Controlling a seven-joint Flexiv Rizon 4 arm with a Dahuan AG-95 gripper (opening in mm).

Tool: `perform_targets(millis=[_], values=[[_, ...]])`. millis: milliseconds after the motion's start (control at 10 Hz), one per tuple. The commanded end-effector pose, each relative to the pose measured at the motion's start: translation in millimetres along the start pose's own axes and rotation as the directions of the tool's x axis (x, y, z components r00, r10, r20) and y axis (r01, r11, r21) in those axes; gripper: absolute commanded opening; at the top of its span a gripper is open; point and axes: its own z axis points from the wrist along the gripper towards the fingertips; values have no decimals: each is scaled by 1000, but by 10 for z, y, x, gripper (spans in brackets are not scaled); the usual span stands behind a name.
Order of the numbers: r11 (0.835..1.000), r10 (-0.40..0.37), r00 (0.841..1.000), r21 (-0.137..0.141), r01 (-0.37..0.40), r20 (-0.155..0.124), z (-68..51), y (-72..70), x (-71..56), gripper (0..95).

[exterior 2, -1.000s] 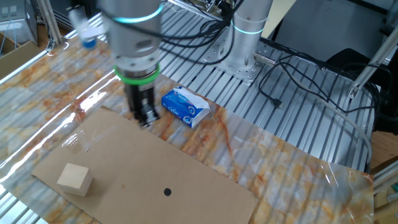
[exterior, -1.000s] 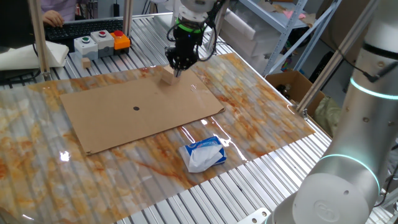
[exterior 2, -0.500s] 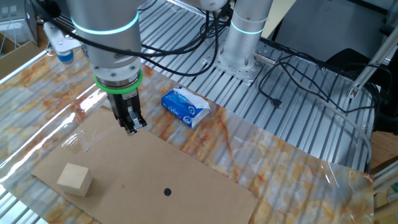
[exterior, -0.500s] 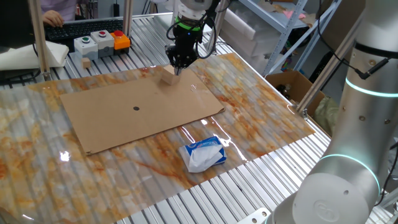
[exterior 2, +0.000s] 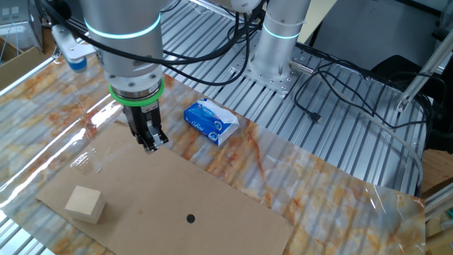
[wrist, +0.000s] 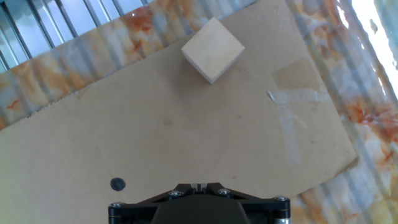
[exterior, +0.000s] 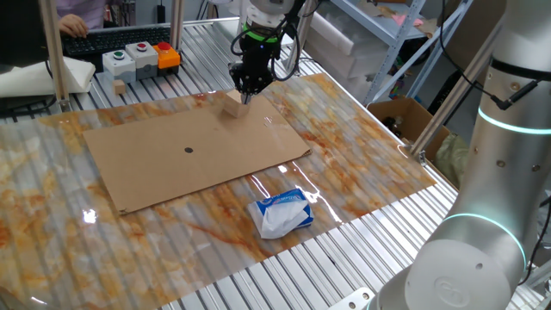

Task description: Hold a small block with the gripper and sweep it from left to right on the table

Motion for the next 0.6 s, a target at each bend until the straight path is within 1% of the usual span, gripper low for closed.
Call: perform_targets(millis=[100, 400, 600], values=[[1000, 0, 1000, 1, 0, 2, 12, -2, 5, 0], [1000, 10, 1000, -2, -10, 1, 12, -2, 5, 0], [999, 38, 999, -6, -38, 3, 12, -2, 5, 0]])
